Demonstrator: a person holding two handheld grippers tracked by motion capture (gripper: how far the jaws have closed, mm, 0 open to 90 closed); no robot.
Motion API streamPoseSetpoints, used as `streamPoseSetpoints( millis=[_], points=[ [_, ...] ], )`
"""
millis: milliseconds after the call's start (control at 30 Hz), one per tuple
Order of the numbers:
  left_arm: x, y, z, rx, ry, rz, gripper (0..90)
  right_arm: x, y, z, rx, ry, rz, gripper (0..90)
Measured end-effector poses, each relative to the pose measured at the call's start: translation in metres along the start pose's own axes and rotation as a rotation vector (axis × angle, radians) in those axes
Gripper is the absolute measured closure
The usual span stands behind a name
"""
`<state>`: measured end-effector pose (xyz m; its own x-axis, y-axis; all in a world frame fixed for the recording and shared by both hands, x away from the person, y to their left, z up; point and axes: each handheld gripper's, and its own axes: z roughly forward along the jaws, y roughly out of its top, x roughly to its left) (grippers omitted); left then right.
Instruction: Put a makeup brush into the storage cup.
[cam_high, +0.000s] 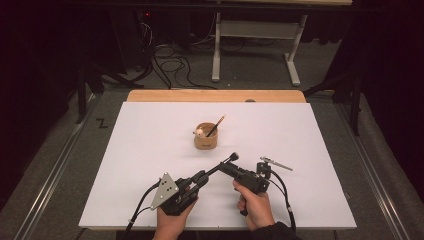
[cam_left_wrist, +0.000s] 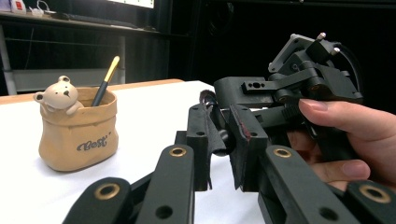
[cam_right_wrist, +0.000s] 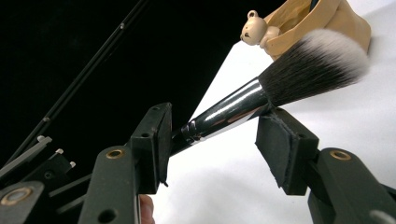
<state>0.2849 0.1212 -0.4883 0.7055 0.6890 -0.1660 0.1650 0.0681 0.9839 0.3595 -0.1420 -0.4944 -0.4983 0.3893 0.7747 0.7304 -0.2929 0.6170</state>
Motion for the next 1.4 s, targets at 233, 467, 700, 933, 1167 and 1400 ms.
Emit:
streamPoseSetpoints(
  millis=[233,467,700,933,1167,1400],
  points=[
    [-0.0003,0.0004,0.0002,-0.002,-0.002,0.003,79.2,-0.0009,0.0005,-0.0006,-0.004,0.013,0.018,47.8],
    [0.0001,0.0009,0.0006,0.0,-0.004,0.004,79.2,-0.0013,0.0015,-0.001,-0.01,0.021,0.022,48.3],
    [0.003,0.0024,0.0001,0.006,0.005,0.008,79.2,-0.0014,0.0015,-0.001,-0.009,0.022,0.02,48.5],
    [0.0012,0.002,0.0012,0.005,-0.001,0.007,79.2,-0.0018,0.0019,-0.0007,-0.012,0.025,0.022,46.2],
    [-0.0007,0.0009,0.0039,0.006,-0.014,0.009,79.1,-0.0027,0.0023,-0.0005,-0.012,0.023,0.038,44.3],
    [-0.0026,-0.0012,0.005,0.02,-0.021,0.02,79.0,-0.0044,0.0029,-0.001,-0.017,0.026,0.053,45.1]
  ],
)
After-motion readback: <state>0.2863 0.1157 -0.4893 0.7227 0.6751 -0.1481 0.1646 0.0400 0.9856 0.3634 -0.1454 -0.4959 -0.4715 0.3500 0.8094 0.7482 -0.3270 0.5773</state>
